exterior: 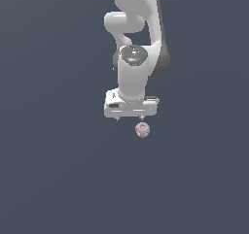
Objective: Pick up the object and move it to a goal position.
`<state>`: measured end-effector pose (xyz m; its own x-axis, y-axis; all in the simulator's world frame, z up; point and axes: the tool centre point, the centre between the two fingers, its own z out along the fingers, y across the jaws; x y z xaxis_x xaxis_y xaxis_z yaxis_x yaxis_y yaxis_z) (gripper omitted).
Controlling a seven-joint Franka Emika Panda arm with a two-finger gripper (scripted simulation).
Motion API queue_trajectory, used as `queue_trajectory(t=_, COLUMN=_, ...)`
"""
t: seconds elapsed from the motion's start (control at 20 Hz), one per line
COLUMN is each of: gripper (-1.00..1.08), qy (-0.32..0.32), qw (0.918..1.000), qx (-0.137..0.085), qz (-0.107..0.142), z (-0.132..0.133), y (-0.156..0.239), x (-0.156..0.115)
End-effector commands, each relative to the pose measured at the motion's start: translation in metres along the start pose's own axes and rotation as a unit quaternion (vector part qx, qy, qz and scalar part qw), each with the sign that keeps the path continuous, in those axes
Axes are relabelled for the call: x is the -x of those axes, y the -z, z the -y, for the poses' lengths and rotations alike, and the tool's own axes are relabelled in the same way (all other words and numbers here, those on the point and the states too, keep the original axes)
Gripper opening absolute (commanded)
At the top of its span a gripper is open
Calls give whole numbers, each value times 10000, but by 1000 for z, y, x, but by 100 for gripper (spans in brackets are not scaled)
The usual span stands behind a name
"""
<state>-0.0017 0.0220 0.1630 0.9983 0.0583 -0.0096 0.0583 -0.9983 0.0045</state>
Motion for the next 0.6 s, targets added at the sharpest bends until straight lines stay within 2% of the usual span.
queue_trajectory(t=0.0, gripper=100, qy=0, qw=10000, qx=0, qz=0, z=0, y=0, x=0)
queue_trajectory(t=0.15, gripper=100, qy=-8, qw=10000, qx=26, qz=5, z=-5, y=-1, x=0)
queue_trajectory(t=0.4, gripper=100, qy=-36, qw=9999, qx=139, qz=30, z=-29, y=-6, x=0)
queue_trajectory(t=0.55, gripper=100, qy=-35, qw=9999, qx=156, qz=34, z=-32, y=-7, x=1)
